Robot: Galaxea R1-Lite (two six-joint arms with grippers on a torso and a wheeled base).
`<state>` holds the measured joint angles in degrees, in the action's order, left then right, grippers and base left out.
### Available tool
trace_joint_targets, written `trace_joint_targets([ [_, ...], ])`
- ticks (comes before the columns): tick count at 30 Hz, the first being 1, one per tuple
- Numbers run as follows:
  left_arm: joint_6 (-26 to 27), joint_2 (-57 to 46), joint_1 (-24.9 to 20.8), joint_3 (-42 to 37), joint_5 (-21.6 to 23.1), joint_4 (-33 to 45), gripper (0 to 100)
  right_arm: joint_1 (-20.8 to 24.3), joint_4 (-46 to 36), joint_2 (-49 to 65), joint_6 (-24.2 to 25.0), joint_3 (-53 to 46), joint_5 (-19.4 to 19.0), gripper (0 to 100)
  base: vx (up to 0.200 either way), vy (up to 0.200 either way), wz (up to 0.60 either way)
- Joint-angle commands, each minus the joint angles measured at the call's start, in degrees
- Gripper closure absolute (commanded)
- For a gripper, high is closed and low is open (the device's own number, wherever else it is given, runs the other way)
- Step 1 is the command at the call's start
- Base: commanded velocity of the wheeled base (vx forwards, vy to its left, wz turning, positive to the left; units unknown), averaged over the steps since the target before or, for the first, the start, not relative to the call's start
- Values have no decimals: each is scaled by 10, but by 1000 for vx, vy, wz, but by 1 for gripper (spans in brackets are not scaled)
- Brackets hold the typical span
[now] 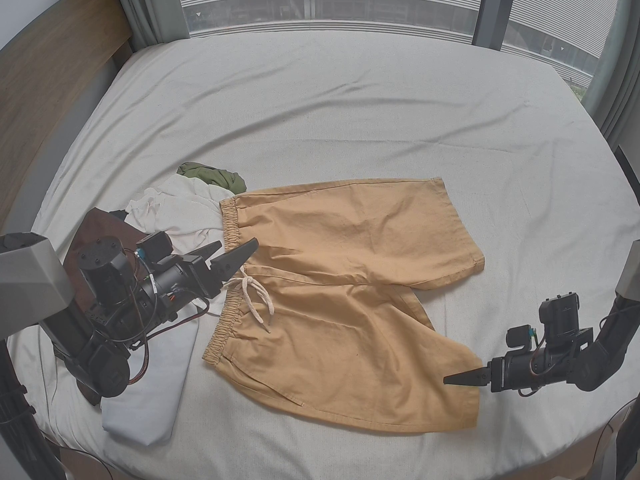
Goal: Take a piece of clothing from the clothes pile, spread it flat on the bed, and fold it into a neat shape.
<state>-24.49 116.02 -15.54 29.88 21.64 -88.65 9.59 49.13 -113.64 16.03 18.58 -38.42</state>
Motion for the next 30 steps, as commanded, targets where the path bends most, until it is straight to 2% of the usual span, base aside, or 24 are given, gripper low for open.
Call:
trace_joint_targets([
  [1,0,1,0,0,0,0,0,49,42,34,53,4,-1,0,0,0,0],
  [3,0,1,0,0,0,0,0,59,71,38,82,1,-2,0,0,0,0],
  [8,0,3,0,0,0,0,0,68,108,34,106,0,-2,0,0,0,0],
  [19,0,4,0,0,0,0,0,101,109,7,112,-16,2,0,0,0,0],
  [30,0,5,0,0,0,0,0,152,113,-36,114,-20,3,0,0,0,0],
])
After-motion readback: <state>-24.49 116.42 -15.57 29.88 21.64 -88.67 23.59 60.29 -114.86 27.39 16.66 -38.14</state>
